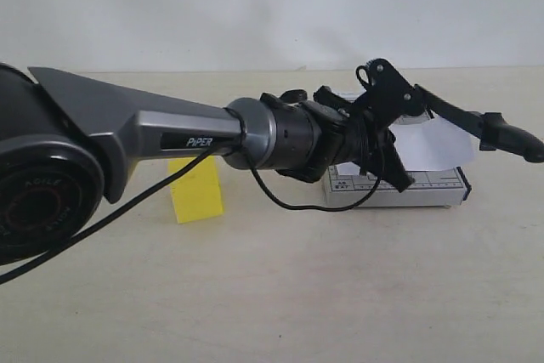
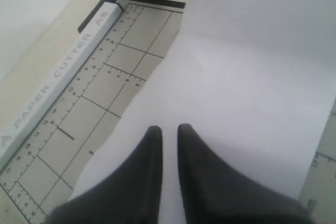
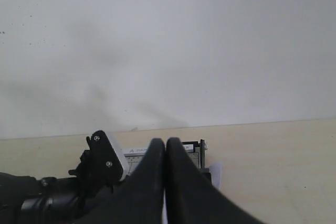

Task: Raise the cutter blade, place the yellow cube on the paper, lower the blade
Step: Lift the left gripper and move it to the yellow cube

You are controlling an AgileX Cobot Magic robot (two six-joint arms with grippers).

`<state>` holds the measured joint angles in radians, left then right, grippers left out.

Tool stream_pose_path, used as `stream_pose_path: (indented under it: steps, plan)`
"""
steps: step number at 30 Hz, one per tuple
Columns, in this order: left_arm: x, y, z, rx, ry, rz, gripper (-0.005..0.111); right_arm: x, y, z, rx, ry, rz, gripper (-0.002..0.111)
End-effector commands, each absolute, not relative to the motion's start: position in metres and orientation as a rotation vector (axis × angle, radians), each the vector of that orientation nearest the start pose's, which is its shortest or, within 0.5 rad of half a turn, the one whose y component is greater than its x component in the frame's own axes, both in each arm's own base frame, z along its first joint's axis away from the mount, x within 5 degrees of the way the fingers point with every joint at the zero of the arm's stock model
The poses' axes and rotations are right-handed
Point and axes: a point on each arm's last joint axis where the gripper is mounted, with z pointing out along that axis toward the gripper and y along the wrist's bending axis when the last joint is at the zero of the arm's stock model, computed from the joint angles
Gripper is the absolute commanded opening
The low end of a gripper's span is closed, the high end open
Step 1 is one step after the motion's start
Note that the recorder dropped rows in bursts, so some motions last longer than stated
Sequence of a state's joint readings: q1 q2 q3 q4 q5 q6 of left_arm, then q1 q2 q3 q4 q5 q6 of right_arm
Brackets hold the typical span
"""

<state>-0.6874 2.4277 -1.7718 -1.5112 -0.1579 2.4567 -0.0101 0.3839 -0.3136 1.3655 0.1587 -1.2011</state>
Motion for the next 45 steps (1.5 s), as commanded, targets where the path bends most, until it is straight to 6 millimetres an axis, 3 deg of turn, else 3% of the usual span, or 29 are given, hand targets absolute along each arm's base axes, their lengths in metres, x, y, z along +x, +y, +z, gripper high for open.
stream_pose_path:
  steps: [1, 8, 15, 22, 27, 32, 39, 45]
  plan:
    - [0.422, -0.323, 0.146, 1.375, 1.594, 0.294, 0.030, 0.093, 0.013, 0.289, 0.013, 1.591, 0.234, 0.000]
    - [0.405, -0.296, 0.196, 1.313, 1.632, 0.405, 0.059, 0.093, 0.013, 0.289, 0.013, 1.591, 0.234, 0.000]
    - [0.366, -0.241, 0.236, 1.172, 1.765, 0.600, 0.061, 0.093, 0.013, 0.289, 0.013, 1.591, 0.234, 0.000]
    - [0.327, -0.199, 0.236, 0.912, 1.950, 0.557, 0.061, 0.093, 0.013, 0.289, 0.013, 1.591, 0.234, 0.000]
    - [0.309, -0.183, 0.214, 0.744, 2.078, 0.488, 0.061, 0.093, 0.013, 0.289, 0.013, 1.591, 0.234, 0.000]
    - [0.299, -0.172, 0.197, 0.608, 2.161, 0.468, 0.061, 0.093, 0.013, 0.289, 0.013, 1.591, 0.234, 0.000]
    - [0.292, -0.152, 0.201, 0.538, 2.158, 0.670, 0.068, 0.093, 0.013, 0.289, 0.013, 1.591, 0.234, 0.000]
    - [0.282, -0.143, 0.197, 0.513, 2.175, 0.672, 0.068, 0.093, 0.013, 0.289, 0.013, 1.591, 0.234, 0.000]
